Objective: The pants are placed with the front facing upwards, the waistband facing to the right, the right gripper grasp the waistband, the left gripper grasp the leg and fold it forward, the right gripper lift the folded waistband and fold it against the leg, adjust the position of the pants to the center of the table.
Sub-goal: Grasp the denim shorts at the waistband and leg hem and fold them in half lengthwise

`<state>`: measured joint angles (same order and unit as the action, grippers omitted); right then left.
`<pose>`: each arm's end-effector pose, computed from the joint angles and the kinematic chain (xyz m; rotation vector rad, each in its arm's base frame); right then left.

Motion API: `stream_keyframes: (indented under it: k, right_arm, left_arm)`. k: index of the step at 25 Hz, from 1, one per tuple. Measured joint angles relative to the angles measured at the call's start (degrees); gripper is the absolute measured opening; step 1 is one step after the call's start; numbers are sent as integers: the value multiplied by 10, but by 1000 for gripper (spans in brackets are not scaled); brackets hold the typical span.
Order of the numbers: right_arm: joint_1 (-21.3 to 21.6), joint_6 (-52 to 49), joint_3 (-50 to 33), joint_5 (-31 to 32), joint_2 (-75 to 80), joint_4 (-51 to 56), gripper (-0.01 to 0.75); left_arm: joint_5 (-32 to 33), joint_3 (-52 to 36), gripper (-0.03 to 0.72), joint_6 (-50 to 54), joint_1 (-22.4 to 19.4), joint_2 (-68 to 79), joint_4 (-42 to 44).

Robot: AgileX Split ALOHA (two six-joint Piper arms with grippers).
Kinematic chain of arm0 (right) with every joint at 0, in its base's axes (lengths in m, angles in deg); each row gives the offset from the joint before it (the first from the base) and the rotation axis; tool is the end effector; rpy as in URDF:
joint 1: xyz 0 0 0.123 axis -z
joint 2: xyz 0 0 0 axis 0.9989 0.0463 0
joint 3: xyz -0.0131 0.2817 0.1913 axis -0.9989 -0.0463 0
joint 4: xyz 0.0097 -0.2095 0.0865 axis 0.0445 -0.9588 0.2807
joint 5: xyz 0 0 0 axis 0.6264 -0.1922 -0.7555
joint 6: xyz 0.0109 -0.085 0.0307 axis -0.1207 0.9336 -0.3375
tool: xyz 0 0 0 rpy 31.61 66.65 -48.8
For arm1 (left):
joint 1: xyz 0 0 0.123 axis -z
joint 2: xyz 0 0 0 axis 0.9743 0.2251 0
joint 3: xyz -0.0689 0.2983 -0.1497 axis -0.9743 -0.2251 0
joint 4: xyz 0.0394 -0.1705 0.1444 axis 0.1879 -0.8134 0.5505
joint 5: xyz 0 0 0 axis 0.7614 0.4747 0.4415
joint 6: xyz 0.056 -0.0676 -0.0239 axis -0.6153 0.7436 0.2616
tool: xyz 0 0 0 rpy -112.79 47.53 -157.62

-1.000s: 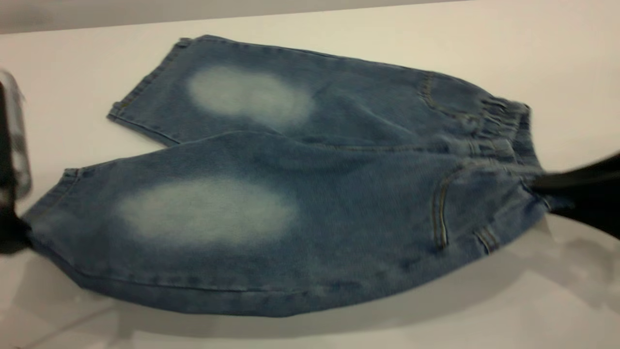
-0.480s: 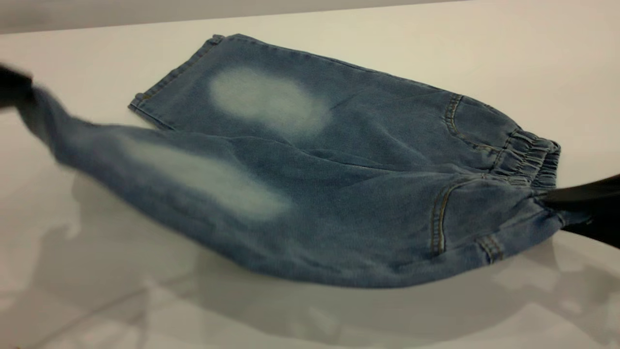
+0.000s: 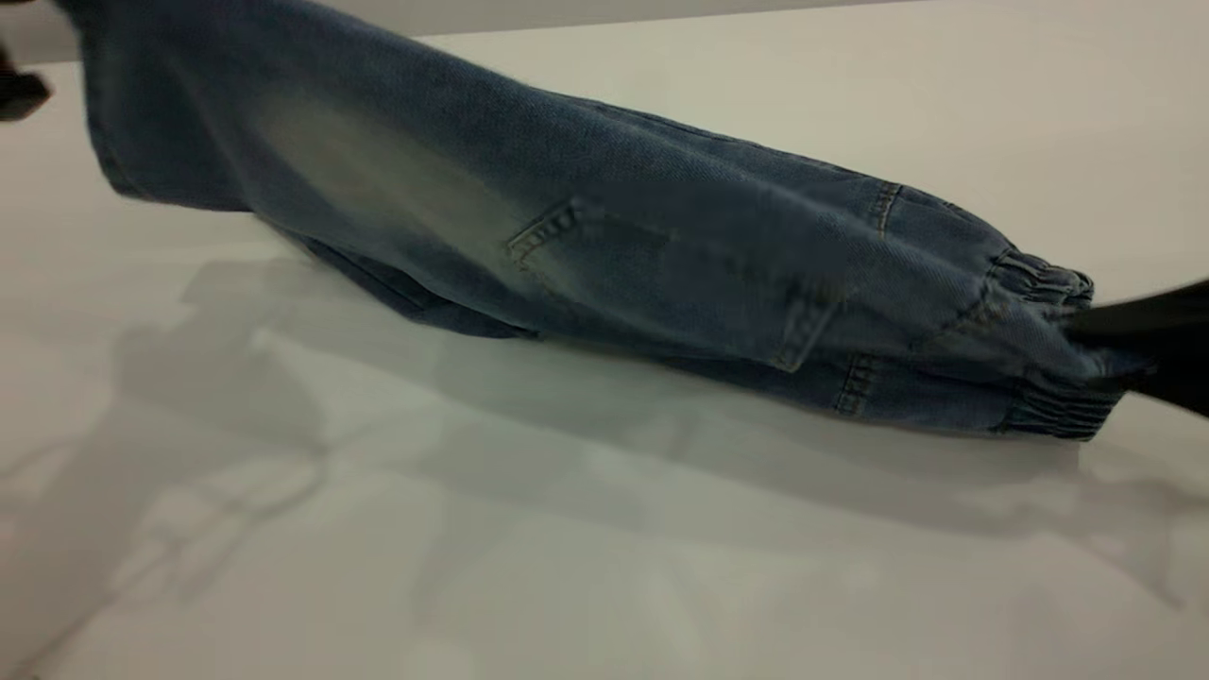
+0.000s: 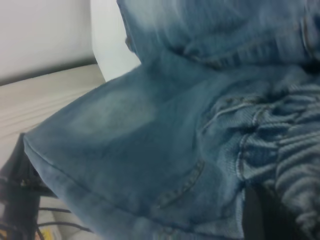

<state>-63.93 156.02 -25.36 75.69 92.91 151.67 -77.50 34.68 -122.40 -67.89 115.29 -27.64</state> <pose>0.2078 0.0019 0.1360 0.8765 2.3156 1.6693 0.2456 -0.0420 0.2768 1.1569 1.6790 0.5255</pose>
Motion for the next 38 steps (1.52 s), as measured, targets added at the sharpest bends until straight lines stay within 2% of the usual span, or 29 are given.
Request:
stream_keyframes:
  k: [12,19,33,38]
  right_arm:
    - [0,0,138,0,1,0,37]
    - [-1,0,196,0,1,0,37]
    - [-6,-14,212,-34,1,2,41]
    - [-6,-15,212,-34,1,2,104]
  left_arm:
    - [-53,161,60,1,1,218,-1]
    - [-49,234,60,2,1,306,2]
    - [-50,239,59,3,2,361,4]
    - [-51,239,59,3,2,361,4]
